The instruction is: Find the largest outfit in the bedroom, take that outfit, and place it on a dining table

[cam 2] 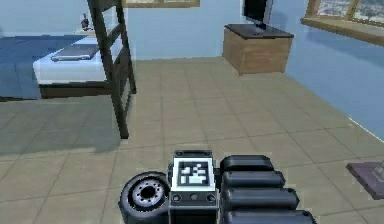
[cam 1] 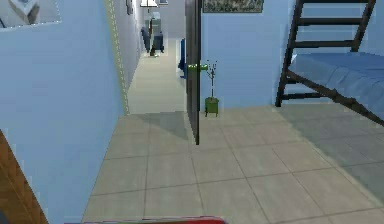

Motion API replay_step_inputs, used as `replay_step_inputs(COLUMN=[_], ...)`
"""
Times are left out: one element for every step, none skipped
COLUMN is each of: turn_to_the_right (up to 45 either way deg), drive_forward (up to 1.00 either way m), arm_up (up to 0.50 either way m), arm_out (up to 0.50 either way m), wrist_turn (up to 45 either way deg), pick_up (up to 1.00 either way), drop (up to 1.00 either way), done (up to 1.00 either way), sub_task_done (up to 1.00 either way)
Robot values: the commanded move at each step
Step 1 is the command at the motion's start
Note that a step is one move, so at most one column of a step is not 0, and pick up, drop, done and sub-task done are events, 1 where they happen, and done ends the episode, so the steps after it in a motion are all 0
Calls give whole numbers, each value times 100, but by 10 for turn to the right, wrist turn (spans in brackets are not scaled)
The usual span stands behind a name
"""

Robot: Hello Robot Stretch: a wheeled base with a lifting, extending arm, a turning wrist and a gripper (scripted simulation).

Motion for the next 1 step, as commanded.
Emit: replay_step_inputs(turn_to_the_right=[0], drive_forward=[5], arm_up=[0], arm_out=[0], wrist_turn=[0], pick_up=[0], drop=[0], done=[0], sub_task_done=[0])
